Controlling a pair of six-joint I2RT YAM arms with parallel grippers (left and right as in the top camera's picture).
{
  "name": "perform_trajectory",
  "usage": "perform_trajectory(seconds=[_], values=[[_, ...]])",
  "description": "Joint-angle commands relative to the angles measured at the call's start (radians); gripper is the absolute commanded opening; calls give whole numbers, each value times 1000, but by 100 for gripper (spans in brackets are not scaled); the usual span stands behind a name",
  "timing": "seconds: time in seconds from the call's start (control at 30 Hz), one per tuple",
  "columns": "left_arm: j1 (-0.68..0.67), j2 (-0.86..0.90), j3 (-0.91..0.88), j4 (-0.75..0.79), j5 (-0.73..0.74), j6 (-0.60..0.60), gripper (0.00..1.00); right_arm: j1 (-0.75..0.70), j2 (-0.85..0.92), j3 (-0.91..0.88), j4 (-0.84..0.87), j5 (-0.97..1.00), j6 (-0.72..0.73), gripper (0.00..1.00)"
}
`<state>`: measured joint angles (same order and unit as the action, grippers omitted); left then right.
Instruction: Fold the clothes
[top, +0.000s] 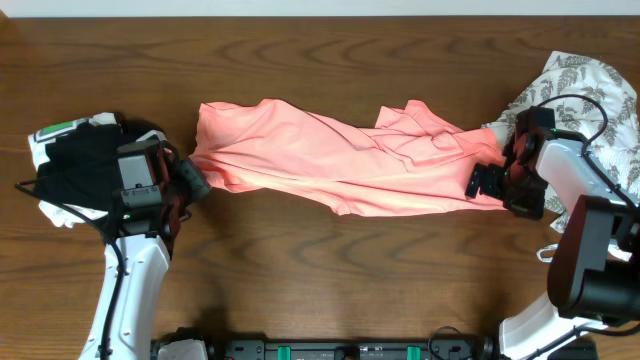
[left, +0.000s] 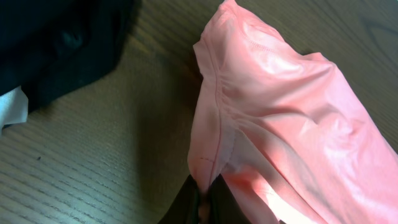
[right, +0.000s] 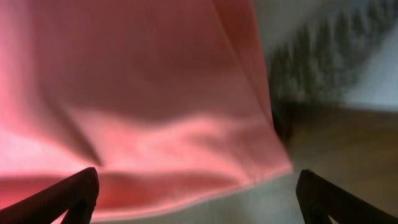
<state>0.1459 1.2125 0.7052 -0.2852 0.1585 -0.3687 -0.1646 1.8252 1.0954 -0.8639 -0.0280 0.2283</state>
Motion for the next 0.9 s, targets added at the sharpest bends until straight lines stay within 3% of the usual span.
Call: perform_trajectory(seconds=[0.0, 0.43, 0.53, 0.7, 0.73, 0.77, 0.87], values=[[5, -11, 0, -3, 10, 10, 6, -5, 15, -4, 21, 13, -25, 99], [5, -11, 0, -2, 10, 10, 6, -4, 21, -40, 89, 13, -24, 95], [5, -11, 0, -3, 10, 10, 6, -4, 21, -86, 123, 13, -24, 89], [5, -11, 0, -6, 13, 10, 6, -5, 21, -137, 179, -17, -24, 40], [4, -11, 0, -9, 13, 10, 6, -5, 21, -136, 182, -18, -24, 17], [4, -11, 0, -11, 13, 10, 6, -4, 21, -136, 185, -21, -24, 1], [4, -11, 0, -17, 13, 10, 6, -3, 21, -136, 184, -44, -24, 1]])
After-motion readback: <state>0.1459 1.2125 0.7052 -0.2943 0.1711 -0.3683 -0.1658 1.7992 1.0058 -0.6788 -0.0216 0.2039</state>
